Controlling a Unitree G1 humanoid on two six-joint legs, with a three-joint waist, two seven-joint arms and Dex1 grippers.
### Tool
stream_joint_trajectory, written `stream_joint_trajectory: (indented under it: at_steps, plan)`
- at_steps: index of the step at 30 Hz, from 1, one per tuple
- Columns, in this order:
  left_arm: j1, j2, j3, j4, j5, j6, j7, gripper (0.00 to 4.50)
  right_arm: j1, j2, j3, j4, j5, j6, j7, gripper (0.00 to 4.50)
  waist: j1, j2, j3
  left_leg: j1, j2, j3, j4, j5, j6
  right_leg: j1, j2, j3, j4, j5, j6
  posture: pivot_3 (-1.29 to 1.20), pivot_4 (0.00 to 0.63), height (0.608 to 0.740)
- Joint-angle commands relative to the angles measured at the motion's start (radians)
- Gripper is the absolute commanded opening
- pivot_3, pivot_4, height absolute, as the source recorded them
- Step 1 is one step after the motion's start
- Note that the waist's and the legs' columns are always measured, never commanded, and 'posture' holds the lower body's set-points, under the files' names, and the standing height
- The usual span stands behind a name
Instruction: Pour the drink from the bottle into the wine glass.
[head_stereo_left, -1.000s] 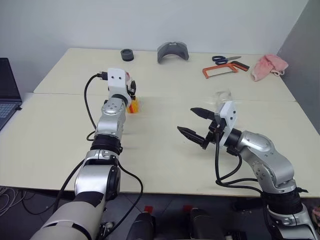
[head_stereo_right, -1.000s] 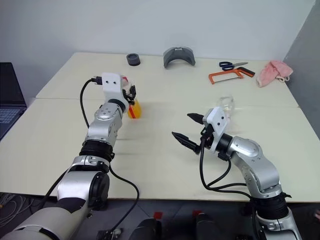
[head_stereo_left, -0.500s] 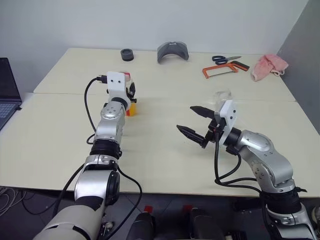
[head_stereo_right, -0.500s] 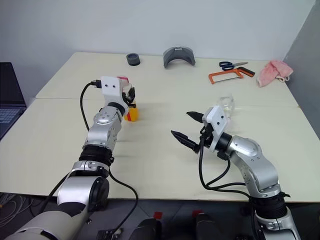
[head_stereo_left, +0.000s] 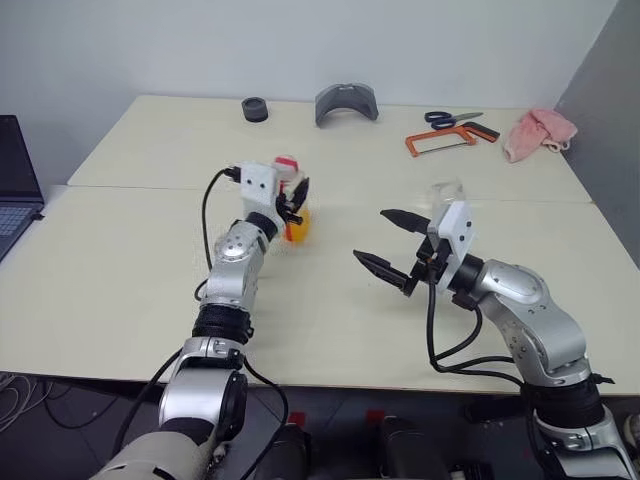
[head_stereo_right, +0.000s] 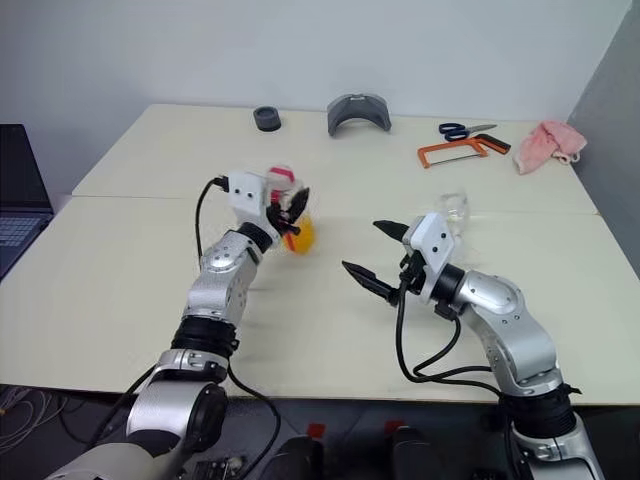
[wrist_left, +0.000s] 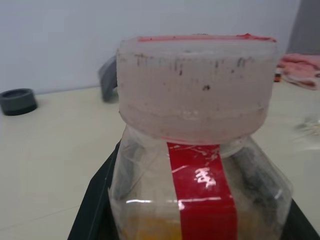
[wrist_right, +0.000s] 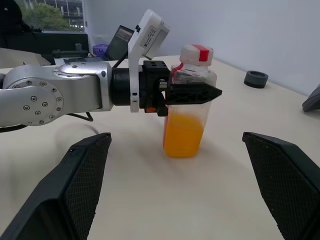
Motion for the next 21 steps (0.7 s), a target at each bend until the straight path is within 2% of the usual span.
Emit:
stream_joint_trajectory:
  at_steps: [1, 7, 14, 18, 21]
  plan:
    - [-0.004, -0.009, -0.009, -0.067, -0.039, -0.04, -0.074, 1.79, 0.005, -0.012, -0.036, -0.053, 0.013, -0.016, -0.004, 4.5, -0.001, 0.0, 0.0, 0.0, 0.0, 0.0, 0.0, 0.0, 0.0, 0.0, 0.0, 0.0, 0.0, 0.0, 0.0, 0.0, 0.15, 0.74]
    - [0.022, -0.031, -0.07, -0.121, -0.147, 0.01, -0.355, 1.79, 0.039, -0.058, -0.13, -0.171, 0.147, 0.094, -0.006, 4.5, 0.0, 0.0, 0.0, -0.001, 0.0, 0.0, 0.0, 0.0, 0.0, 0.0, -0.001, 0.0, 0.0, 0.0, 0.0, 0.0, 0.15, 0.74]
    - [-0.024, -0.033, -0.142, -0.103, -0.194, 0.05, -0.618, 1.79, 0.047, -0.126, -0.176, -0.309, 0.295, 0.251, -0.047, 4.5, -0.003, 0.0, 0.0, 0.0, 0.0, 0.0, 0.0, -0.002, 0.004, 0.0, 0.001, 0.0, 0.0, 0.0, 0.0, 0.0, 0.15, 0.74]
    - [-0.05, -0.041, -0.162, -0.087, -0.202, 0.07, -0.708, 1.79, 0.011, -0.121, -0.168, -0.329, 0.324, 0.313, -0.112, 4.5, -0.003, 0.0, 0.0, 0.0, 0.0, 0.0, 0.0, -0.002, 0.004, 0.0, 0.001, 0.0, 0.0, 0.0, 0.0, 0.0, 0.15, 0.74]
    - [-0.054, -0.044, -0.181, -0.085, -0.197, 0.074, -0.766, 1.79, -0.031, -0.112, -0.136, -0.307, 0.276, 0.324, -0.168, 4.5, -0.003, 0.0, 0.0, 0.0, 0.0, 0.0, 0.0, -0.002, 0.004, 0.0, 0.001, 0.0, 0.0, 0.0, 0.0, 0.0, 0.15, 0.74]
